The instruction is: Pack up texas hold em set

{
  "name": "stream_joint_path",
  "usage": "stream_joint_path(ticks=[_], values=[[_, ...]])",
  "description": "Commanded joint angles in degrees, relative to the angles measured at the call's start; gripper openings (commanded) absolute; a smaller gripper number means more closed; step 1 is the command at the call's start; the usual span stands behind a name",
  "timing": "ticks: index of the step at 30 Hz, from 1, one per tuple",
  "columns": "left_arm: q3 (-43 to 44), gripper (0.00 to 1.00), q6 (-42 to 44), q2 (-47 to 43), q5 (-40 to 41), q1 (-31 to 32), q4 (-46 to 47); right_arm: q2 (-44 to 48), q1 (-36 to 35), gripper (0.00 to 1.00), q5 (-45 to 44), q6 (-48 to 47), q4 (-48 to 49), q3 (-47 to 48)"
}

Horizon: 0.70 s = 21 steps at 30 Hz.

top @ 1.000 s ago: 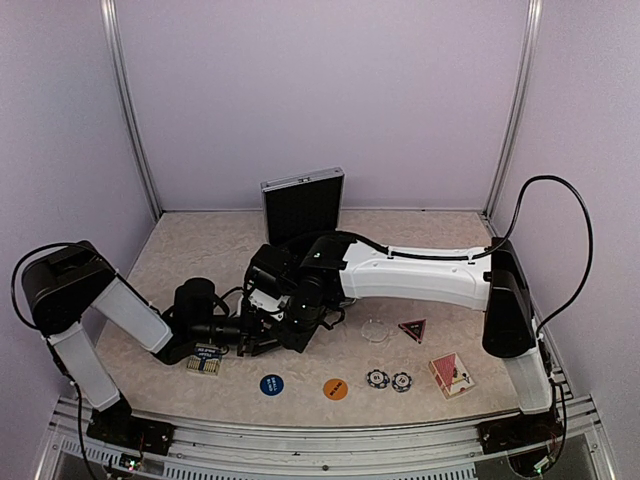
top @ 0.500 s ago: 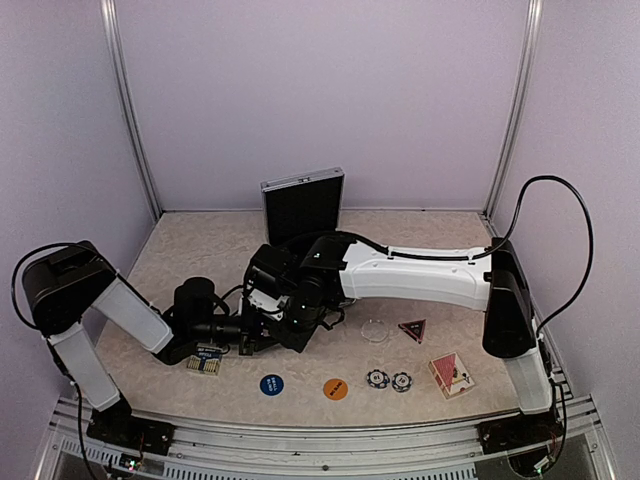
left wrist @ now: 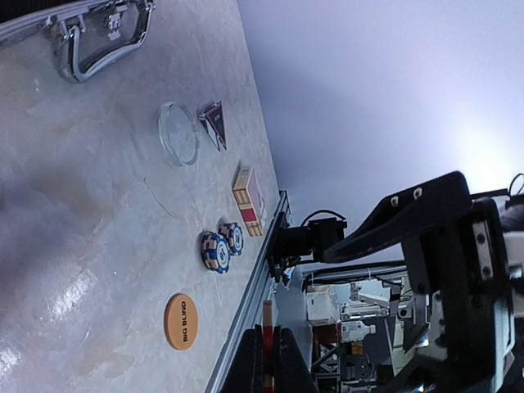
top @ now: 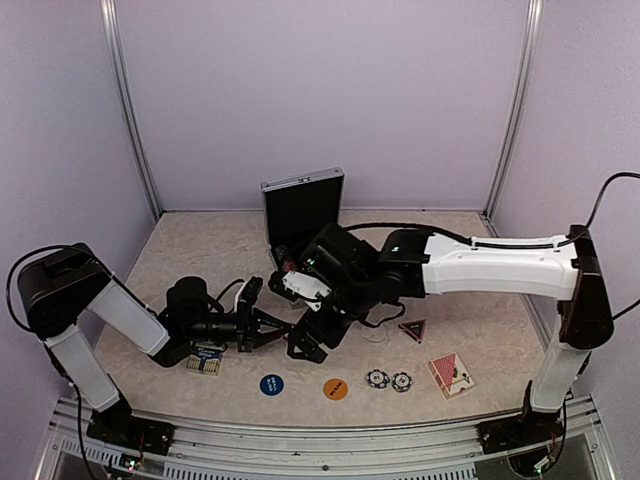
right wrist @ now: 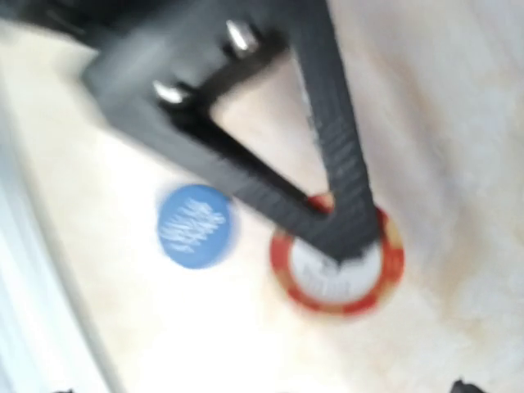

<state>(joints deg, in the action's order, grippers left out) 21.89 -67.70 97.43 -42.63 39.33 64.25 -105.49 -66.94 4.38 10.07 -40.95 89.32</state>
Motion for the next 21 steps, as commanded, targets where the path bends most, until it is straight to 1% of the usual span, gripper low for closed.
stream_joint_path(ticks=[1,3,5,9,11,14,19,20,21], values=[[0.12,0.00,3.05,-3.69,0.01,0.12,0.73,11.75,5.96,1.00,18.79,7.65,20.68,-12.87],[0.20,0.00,4.33,-5.39,0.37,0.21,0.16,15.62,8.28,0.96,25.13,11.35,28.18,-20.01],[0.76,0.00,5.77,-6.78,0.78,0.58,-1.11,17.36,9.79,0.93,29.50,14.96,34.52,-24.36],[2.42,0.00,9.64,-9.92,1.94,2.21,-4.40,17.92,11.78,0.86,34.62,21.03,43.81,-29.11],[3.36,0.00,11.88,-11.67,2.87,3.35,-6.65,17.31,12.08,0.82,36.17,23.39,47.50,-30.06],[4.39,0.00,13.81,-13.84,3.70,4.93,-8.84,15.48,12.09,0.75,37.64,24.71,49.65,-29.36],[4.75,0.00,13.97,-15.20,3.76,5.70,-9.40,13.43,12.09,0.51,40.02,25.08,52.07,-28.45],[4.74,0.00,13.88,-15.30,3.81,5.75,-9.40,13.28,12.09,0.48,40.27,25.12,52.48,-28.52],[4.60,0.00,13.84,-15.50,3.79,5.88,-9.14,13.17,12.09,0.48,40.33,25.06,52.52,-28.51]])
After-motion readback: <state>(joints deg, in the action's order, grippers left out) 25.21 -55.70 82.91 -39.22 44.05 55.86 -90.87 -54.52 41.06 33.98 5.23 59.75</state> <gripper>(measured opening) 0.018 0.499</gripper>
